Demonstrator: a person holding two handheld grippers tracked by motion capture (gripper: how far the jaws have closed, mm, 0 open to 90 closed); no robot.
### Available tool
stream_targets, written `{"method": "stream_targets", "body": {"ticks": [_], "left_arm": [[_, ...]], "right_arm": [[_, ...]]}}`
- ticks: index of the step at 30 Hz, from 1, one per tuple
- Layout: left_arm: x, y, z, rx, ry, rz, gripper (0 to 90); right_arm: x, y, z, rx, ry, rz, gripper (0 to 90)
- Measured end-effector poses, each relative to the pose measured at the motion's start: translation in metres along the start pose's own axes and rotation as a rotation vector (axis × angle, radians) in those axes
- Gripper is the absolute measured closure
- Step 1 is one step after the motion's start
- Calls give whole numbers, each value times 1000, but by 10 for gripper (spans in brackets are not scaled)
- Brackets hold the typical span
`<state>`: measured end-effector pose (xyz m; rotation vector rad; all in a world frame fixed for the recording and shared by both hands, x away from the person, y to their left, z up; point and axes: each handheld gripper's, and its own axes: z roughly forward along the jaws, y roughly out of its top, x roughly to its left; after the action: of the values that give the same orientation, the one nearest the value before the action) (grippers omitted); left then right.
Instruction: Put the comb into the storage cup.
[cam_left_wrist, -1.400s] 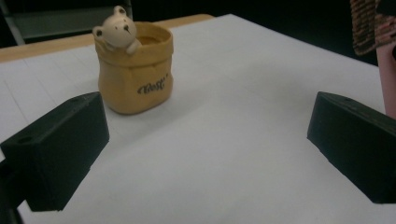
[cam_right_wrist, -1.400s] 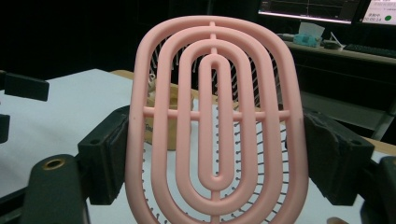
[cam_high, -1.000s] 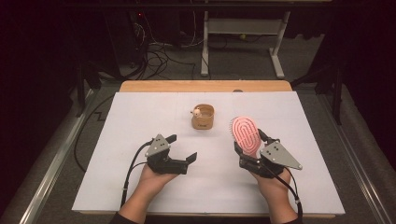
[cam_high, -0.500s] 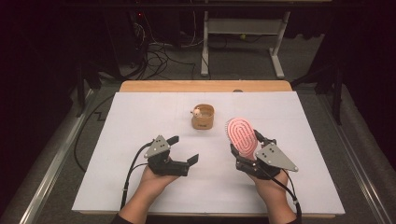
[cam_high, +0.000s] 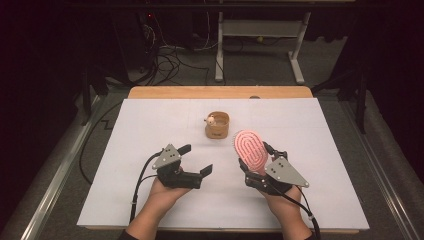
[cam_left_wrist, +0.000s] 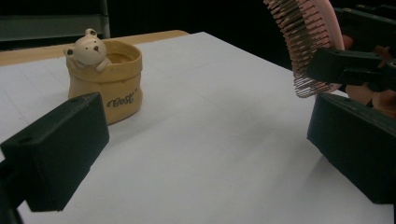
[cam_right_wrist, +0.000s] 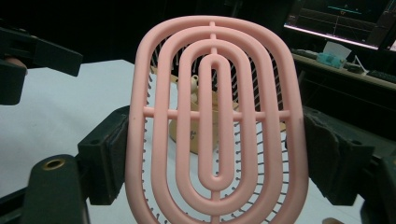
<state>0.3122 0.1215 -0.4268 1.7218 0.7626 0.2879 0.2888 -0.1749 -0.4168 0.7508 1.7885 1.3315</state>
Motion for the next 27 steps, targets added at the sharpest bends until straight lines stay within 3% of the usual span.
{"method": "stream_targets", "body": {"ticks": [27], "left_arm": [[-5,6,-1,-16,-22,-8,0]], "right_arm": [[17,-1,4,-7,36,-42,200]]}}
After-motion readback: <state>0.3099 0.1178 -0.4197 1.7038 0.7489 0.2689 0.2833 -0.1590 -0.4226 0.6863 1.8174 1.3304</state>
